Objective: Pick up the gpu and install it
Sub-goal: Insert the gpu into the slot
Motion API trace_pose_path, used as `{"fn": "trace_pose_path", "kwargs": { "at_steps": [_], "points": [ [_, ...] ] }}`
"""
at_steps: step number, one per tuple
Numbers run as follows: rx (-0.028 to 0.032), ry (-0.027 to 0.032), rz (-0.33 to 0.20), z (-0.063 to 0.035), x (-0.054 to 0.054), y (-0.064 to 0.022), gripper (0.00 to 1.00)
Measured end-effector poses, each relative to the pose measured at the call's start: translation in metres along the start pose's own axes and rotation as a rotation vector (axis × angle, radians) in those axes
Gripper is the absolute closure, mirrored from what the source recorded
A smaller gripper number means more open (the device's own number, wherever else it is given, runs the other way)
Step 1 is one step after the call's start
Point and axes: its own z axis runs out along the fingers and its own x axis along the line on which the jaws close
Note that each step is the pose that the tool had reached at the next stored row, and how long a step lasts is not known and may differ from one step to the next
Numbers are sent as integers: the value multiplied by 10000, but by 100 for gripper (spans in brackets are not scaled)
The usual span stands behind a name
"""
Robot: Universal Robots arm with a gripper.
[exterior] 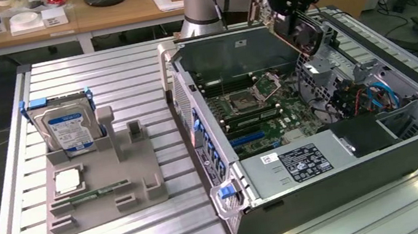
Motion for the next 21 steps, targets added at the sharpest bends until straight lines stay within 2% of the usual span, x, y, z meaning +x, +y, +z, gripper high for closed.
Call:
{"fn": "trace_pose_path", "kwargs": {
  "at_steps": [21],
  "points": [
    [-152, 69, -3587, 3, 3, 0, 72]
  ]
}}
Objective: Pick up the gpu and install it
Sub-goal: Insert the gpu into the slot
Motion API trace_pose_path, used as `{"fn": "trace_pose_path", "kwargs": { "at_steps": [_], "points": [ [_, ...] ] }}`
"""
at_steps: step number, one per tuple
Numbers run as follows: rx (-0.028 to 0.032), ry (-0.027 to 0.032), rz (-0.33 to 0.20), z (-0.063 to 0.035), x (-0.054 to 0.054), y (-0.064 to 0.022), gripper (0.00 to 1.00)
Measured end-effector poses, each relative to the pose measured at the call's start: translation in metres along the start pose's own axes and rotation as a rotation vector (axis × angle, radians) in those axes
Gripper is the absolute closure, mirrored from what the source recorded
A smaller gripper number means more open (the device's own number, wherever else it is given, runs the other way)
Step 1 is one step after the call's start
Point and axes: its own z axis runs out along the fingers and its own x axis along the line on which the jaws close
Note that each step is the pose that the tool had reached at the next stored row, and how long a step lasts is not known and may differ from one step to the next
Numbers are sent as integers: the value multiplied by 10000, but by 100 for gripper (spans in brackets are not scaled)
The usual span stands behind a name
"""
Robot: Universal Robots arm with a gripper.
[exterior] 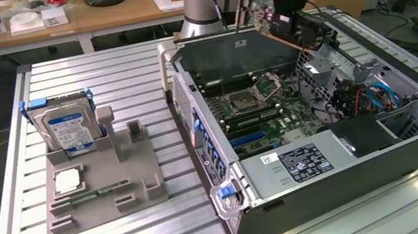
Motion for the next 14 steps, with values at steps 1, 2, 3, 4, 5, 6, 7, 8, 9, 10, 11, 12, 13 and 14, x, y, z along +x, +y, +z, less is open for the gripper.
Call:
{"fn": "trace_pose_path", "kwargs": {
  "at_steps": [1, 2, 3, 4, 5, 6, 7, 8, 9, 10, 11, 12, 13, 14],
  "points": [
    [-7, 4, -158, 0, 0, 0, 72],
    [-13, 7, -316, 0, 1, 0, 72],
    [-20, 10, -480, 1, 1, 1, 72],
    [-27, 12, -635, 1, 1, 1, 72],
    [-34, 15, -788, 1, 2, 1, 72],
    [-40, 19, -943, 1, 2, 1, 72],
    [-47, 21, -1096, 2, 2, 1, 72],
    [-53, 24, -1245, 2, 3, 2, 72],
    [-60, 27, -1404, 2, 3, 2, 72],
    [-66, 30, -1552, 2, 4, 2, 72],
    [-73, 33, -1704, 3, 4, 2, 72],
    [-79, 36, -1859, 3, 4, 2, 72],
    [-85, 39, -2015, 3, 4, 2, 72],
    [-92, 42, -2180, 4, 4, 2, 72]
  ]
}}
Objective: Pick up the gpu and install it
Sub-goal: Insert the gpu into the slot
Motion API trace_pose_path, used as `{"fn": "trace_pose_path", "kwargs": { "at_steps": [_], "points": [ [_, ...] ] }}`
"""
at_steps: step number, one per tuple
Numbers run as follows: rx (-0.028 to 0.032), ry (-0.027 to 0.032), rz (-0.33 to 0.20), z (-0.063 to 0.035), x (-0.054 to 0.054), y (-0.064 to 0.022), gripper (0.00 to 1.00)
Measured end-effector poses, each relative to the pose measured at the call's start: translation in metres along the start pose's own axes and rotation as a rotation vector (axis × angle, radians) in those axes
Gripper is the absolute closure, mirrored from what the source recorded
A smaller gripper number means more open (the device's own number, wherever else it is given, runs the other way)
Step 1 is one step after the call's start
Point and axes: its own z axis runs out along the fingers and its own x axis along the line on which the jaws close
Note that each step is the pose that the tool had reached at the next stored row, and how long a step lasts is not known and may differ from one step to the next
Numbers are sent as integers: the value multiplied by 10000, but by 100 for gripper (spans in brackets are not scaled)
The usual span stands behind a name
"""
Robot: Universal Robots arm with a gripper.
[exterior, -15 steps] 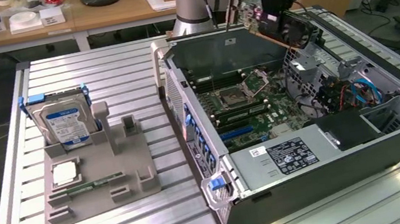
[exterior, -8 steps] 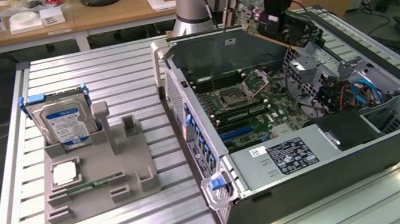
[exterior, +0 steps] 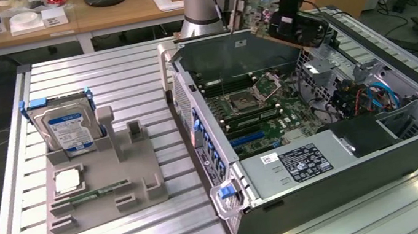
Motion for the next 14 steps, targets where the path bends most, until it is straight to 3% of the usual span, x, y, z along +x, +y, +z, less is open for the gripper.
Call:
{"fn": "trace_pose_path", "kwargs": {
  "at_steps": [14],
  "points": [
    [-103, 47, -2439, 8, 1, 0, 72]
  ]
}}
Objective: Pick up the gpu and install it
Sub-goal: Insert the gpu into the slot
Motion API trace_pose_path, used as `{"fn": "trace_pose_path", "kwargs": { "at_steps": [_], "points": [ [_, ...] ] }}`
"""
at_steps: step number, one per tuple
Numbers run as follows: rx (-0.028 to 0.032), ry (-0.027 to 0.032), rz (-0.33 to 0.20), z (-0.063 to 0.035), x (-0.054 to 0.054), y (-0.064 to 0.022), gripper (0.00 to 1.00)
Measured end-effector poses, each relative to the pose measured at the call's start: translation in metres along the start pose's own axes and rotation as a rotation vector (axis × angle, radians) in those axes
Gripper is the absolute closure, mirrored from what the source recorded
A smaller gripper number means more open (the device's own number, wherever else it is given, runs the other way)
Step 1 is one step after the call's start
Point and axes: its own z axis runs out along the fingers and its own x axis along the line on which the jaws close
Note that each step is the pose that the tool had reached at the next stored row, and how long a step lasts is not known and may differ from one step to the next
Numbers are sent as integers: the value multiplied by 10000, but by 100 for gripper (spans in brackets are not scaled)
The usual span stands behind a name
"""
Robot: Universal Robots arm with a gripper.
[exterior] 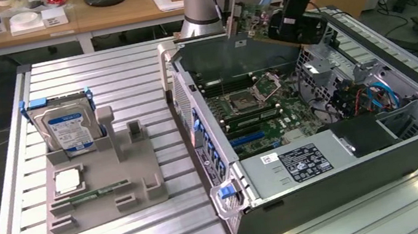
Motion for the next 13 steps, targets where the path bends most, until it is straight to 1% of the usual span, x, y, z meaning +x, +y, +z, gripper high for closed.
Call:
{"fn": "trace_pose_path", "kwargs": {
  "at_steps": [13],
  "points": [
    [-98, 45, -2310, 9, 0, 0, 72]
  ]
}}
